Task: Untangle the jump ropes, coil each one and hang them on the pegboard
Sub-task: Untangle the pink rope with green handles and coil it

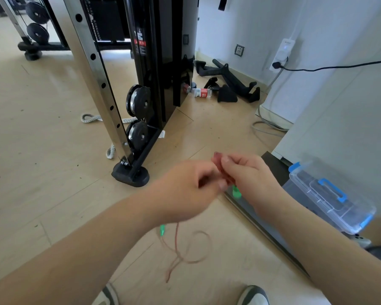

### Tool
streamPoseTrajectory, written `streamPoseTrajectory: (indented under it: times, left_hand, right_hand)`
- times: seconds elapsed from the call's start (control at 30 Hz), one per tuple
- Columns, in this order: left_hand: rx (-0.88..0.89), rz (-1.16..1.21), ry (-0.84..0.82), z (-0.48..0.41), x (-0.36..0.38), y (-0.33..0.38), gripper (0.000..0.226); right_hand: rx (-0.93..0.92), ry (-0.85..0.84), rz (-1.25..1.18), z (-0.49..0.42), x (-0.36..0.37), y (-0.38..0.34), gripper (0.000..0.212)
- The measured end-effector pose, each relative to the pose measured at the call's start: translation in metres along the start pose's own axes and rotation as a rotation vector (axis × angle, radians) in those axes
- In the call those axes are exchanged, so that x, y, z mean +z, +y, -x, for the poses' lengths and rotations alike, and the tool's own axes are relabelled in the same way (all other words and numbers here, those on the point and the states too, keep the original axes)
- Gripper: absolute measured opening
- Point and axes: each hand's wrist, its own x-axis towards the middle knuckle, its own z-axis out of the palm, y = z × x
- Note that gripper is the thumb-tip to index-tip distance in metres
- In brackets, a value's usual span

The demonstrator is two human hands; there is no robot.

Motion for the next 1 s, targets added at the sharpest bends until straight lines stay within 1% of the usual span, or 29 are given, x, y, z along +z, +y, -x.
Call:
streamPoseTrajectory:
  times: [0.03, 0.1, 0.13, 0.2, 0.3, 0.37, 0.43, 0.5, 0.57, 0.6, 0.63, 0.67, 0.7, 0.73, 0.8, 0.87, 0.9, 0.97, 1.0]
  left_hand:
    - [-0.001, 0.076, 0.102, -0.002, -0.006, -0.001, 0.016]
    - [0.0, 0.097, 0.271, -0.006, -0.015, -0.009, 0.016]
    - [0.0, 0.087, 0.317, -0.008, -0.017, -0.013, 0.017]
    - [-0.015, 0.106, 0.325, -0.01, -0.018, -0.021, 0.021]
    - [-0.075, 0.153, 0.285, -0.011, -0.014, -0.028, 0.031]
    - [-0.135, 0.161, 0.246, -0.012, -0.008, -0.03, 0.035]
    - [-0.187, 0.011, 0.15, -0.011, -0.001, -0.034, 0.033]
    - [-0.195, -0.185, -0.025, -0.007, 0.007, -0.036, 0.028]
    - [-0.142, -0.236, -0.185, -0.002, 0.016, -0.031, 0.032]
    - [-0.111, -0.223, -0.232, 0.0, 0.019, -0.025, 0.036]
    - [-0.081, -0.22, -0.253, 0.001, 0.02, -0.019, 0.035]
    - [-0.055, -0.206, -0.238, 0.0, 0.018, -0.014, 0.03]
    - [-0.035, -0.158, -0.186, -0.001, 0.015, -0.01, 0.025]
    - [-0.017, -0.08, -0.112, -0.003, 0.01, -0.009, 0.02]
    - [0.013, 0.051, 0.062, -0.008, -0.001, -0.01, 0.016]
    - [0.035, 0.095, 0.235, -0.011, -0.012, -0.015, 0.016]
    - [0.045, 0.112, 0.309, -0.012, -0.016, -0.018, 0.016]
    - [0.045, 0.111, 0.399, -0.014, -0.023, -0.025, 0.016]
    - [0.029, 0.108, 0.412, -0.015, -0.024, -0.028, 0.017]
  right_hand:
    - [-0.004, -0.042, 0.029, 0.001, -0.001, 0.0, 0.033]
    - [0.026, -0.129, -0.027, 0.003, -0.001, -0.003, 0.033]
    - [0.053, -0.17, -0.092, 0.005, 0.0, -0.007, 0.034]
    - [0.114, -0.243, -0.198, 0.008, 0.001, -0.013, 0.035]
    - [0.208, -0.299, -0.338, 0.011, 0.003, -0.019, 0.036]
    - [0.265, -0.303, -0.504, 0.011, 0.004, -0.021, 0.036]
    - [0.29, -0.281, -0.694, 0.009, 0.004, -0.024, 0.036]
    - [0.273, -0.232, -0.808, 0.006, 0.003, -0.022, 0.035]
    - [0.237, -0.15, -0.788, 0.002, 0.003, -0.015, 0.033]
    - [0.204, -0.087, -0.708, 0.0, 0.003, -0.01, 0.03]
    - [0.16, -0.018, -0.573, -0.002, 0.002, -0.005, 0.027]
    - [0.105, 0.045, -0.394, -0.002, 0.0, -0.001, 0.023]
    - [0.049, 0.085, -0.224, -0.002, -0.001, 0.002, 0.022]
    - [0.004, 0.094, -0.109, -0.001, -0.003, 0.004, 0.021]
    - [-0.034, 0.041, -0.017, 0.002, -0.005, 0.005, 0.023]
    - [-0.018, -0.074, 0.036, 0.004, -0.006, 0.004, 0.026]
    - [0.017, -0.147, 0.022, 0.005, -0.006, 0.001, 0.028]
    - [0.102, -0.261, -0.117, 0.008, -0.006, -0.004, 0.033]
    - [0.131, -0.287, -0.201, 0.009, -0.005, -0.007, 0.034]
